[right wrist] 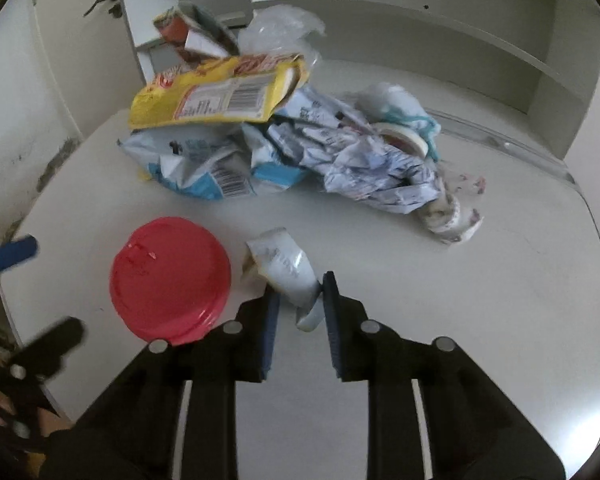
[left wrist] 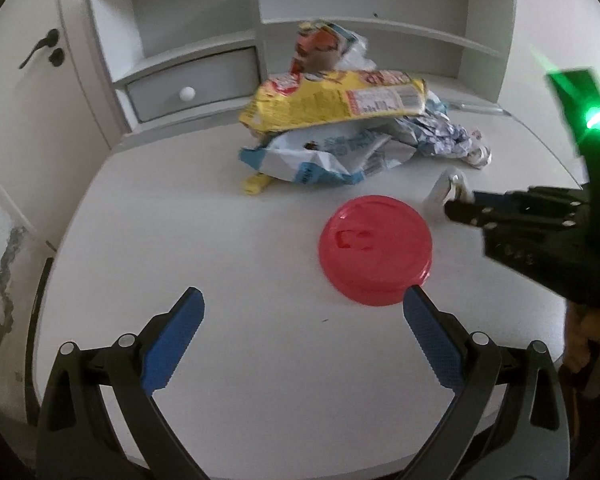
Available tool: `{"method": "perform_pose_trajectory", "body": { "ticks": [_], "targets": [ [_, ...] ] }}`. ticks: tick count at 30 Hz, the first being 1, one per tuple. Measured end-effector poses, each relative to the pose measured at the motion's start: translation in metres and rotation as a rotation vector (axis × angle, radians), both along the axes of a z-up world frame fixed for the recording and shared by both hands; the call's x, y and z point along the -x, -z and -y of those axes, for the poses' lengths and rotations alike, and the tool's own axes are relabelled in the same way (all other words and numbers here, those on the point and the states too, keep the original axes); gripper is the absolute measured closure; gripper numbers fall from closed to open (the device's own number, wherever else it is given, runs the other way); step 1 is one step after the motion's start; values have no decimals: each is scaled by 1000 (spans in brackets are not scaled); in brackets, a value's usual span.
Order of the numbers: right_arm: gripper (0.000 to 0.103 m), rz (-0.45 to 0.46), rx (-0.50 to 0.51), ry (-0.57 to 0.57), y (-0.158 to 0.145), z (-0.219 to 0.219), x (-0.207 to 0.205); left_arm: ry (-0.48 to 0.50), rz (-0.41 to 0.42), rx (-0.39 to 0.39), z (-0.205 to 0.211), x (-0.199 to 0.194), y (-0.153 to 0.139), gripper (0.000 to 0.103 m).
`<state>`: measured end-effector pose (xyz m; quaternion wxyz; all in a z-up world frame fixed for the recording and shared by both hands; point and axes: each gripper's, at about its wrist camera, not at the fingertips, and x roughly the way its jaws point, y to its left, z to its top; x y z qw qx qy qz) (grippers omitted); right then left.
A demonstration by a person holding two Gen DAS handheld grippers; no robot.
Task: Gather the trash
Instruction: 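Grasp the red cup lid with the left tool while the right tool grasps the foil wrapper, then carry both items to the black bin and open both tools to drop them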
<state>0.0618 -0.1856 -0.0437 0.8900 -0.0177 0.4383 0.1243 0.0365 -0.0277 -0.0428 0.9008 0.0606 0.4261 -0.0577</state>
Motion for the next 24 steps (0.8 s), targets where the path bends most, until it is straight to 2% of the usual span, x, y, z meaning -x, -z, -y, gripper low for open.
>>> {"method": "perform_pose_trajectory", "body": {
  "ticks": [3, 9, 15, 19, 21, 22, 24],
  "targets": [
    [85, 26, -37, 28, -16, 12, 14, 20, -13, -21, 11, -11, 8, 6],
    [85, 66, -51, 129, -38, 63, 55, 46, -47, -24, 31, -34, 18, 6],
    [85, 56, -53, 246, -42, 111, 85, 97, -45, -37, 53, -43, 20, 6],
    [85, 51, -61, 328, -34, 147, 106, 101, -47, -35, 59, -51, 22, 7],
    [85, 52, -60, 387, -33, 172, 121, 110, -53, -34, 62, -51, 23, 16],
    [85, 53, -61, 416, -32, 184, 129, 116, -55, -45, 66, -50, 24, 26],
    [85, 52, -65, 485, -29, 212, 146, 128, -35, -60, 73, -46, 23, 27]
  ]
}}
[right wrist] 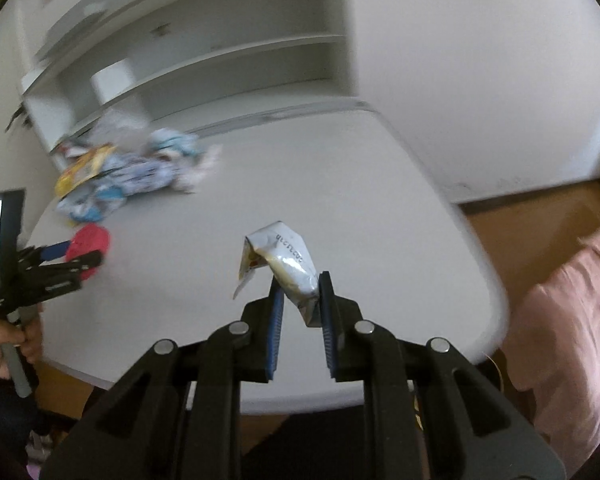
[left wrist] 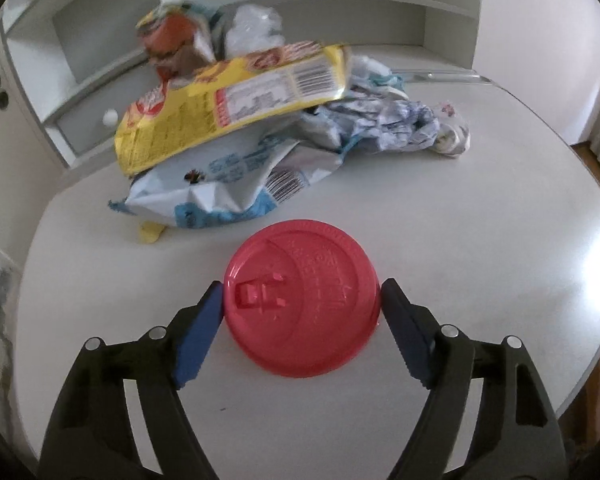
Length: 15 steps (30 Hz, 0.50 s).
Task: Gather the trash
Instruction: 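Carry both items to the black bin and open both tools to drop them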
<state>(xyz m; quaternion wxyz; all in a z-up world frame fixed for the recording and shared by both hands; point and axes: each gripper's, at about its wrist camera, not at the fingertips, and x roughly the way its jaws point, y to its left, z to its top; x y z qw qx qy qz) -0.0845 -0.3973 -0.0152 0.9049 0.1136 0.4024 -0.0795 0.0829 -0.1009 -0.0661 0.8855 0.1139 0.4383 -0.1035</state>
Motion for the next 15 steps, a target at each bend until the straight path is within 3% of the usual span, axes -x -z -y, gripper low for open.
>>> {"method": "perform_pose_trajectory", "body": {
  "ticks": [5, 11, 15],
  "targets": [
    [85, -17, -15, 218, 17, 83, 50, 104, 22, 18, 46, 22, -11, 27],
    [85, -73, -77, 438, 56, 177, 113, 468, 42, 124, 182, 94, -36, 27],
    [85, -136, -102, 525, 87, 216, 155, 745, 20, 172, 282, 160, -30, 27]
  ]
}}
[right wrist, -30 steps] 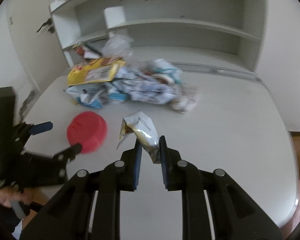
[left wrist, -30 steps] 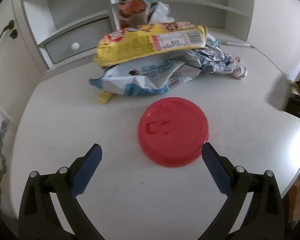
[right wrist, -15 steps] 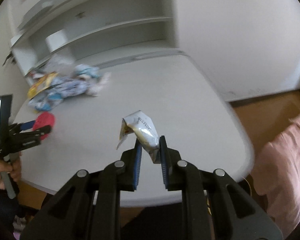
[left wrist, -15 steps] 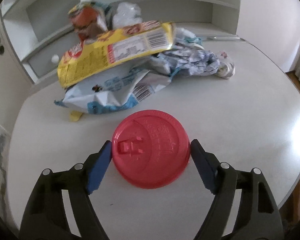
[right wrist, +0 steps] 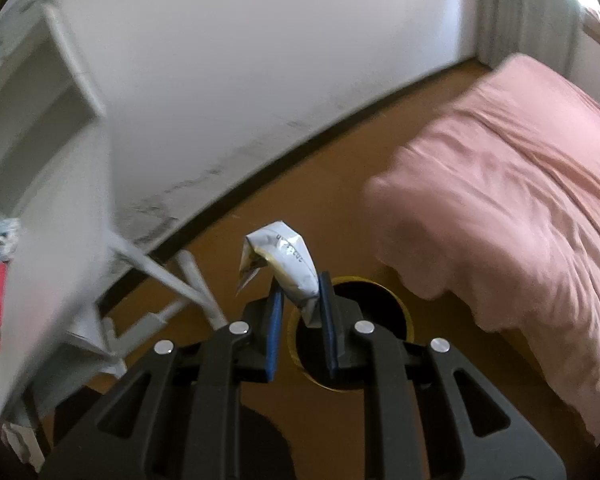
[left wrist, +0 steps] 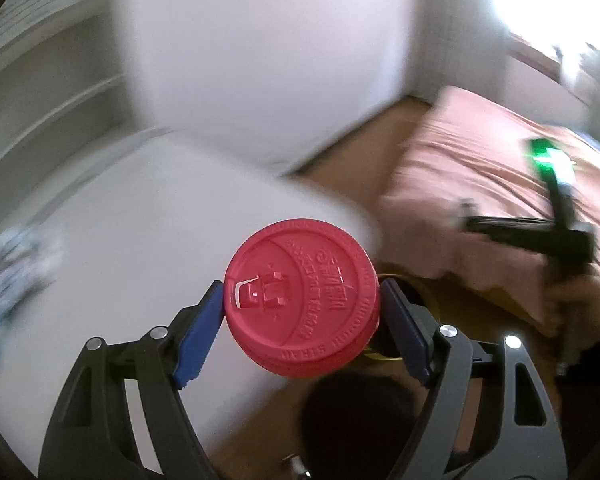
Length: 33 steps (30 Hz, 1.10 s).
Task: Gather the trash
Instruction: 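Carry both items to the black bin and open both tools to drop them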
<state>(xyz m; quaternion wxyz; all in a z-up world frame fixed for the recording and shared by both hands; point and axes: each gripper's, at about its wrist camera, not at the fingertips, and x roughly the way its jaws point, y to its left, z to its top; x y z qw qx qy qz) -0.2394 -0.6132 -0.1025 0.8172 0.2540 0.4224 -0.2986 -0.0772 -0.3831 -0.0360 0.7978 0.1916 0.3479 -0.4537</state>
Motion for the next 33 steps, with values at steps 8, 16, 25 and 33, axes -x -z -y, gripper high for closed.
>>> {"method": "perform_pose_trajectory", "body": {
  "ticks": [8, 16, 25, 33],
  "targets": [
    [85, -94, -113, 115, 70, 52, 64, 284, -100, -48, 128, 61, 84, 27],
    [85, -139, -257, 127, 151, 79, 52, 258, -134, -178, 193, 40, 186, 27],
    [85, -135, -300, 102, 176, 91, 22, 273, -154, -221, 208, 25, 207, 24],
    [42, -121, -260, 108, 167, 99, 16, 252, -143, -228, 216, 18, 204, 14]
  ]
}}
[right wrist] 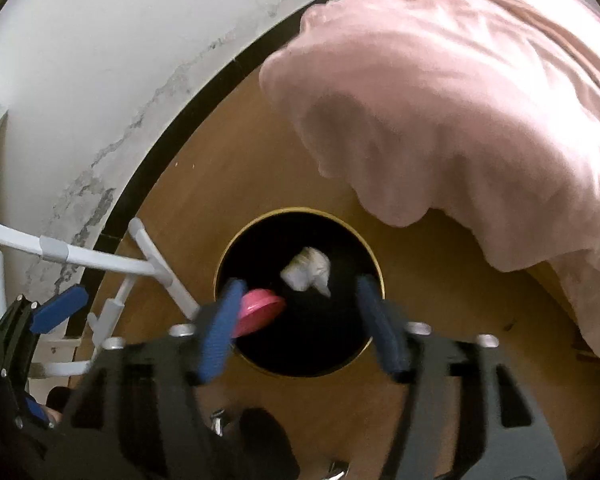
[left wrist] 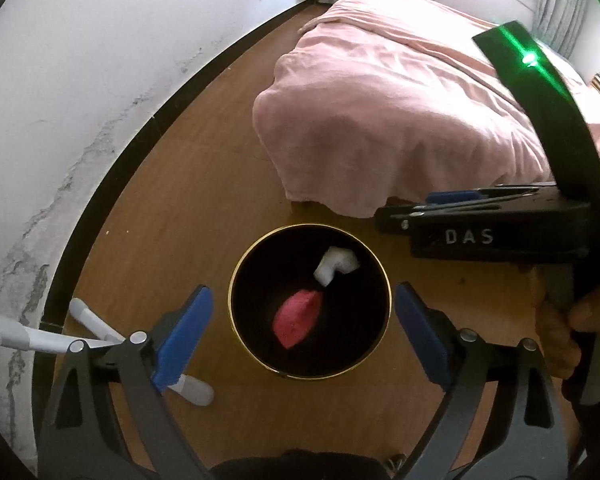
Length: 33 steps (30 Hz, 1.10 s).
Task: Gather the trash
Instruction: 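Carry both items to the black bin and open both tools to drop them, then grasp the yellow snack bag with the right tool while the left tool grasps a blue wrapper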
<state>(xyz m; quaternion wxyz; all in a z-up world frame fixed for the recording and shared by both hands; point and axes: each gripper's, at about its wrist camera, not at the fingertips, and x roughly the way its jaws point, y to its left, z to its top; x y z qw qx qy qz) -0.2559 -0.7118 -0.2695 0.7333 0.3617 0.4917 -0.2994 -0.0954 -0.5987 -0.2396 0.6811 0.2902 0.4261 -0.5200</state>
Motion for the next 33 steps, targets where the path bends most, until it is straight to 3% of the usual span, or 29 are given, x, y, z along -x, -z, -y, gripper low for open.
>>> {"method": "perform_pose_trajectory", "body": {
  "ticks": [7, 11, 14, 17, 22, 29, 33],
  "targets": [
    [36, 22, 59, 18, -44, -11, 18, 37, 1, 44, -18, 20, -37, 14],
    [31, 52, 159, 31, -100, -31, 37, 41, 5, 113, -41, 35, -86, 13],
    [30, 95, 246, 28, -151, -51, 45, 31, 6, 192, -77, 41, -139, 11],
    [26, 164, 317, -25, -199, -83, 31, -2, 65, 243, -121, 38, -177, 9],
    [24, 295, 310, -273, -246, -168, -51, -174, 159, 282, -235, -4, -215, 8],
    [24, 430, 183, -664, -271, -329, -187, -601, 311, 186, -421, -101, -224, 8],
    [24, 456, 124, -843, -278, -418, -251, -816, 309, 166, -513, -139, -226, 8]
  ]
}}
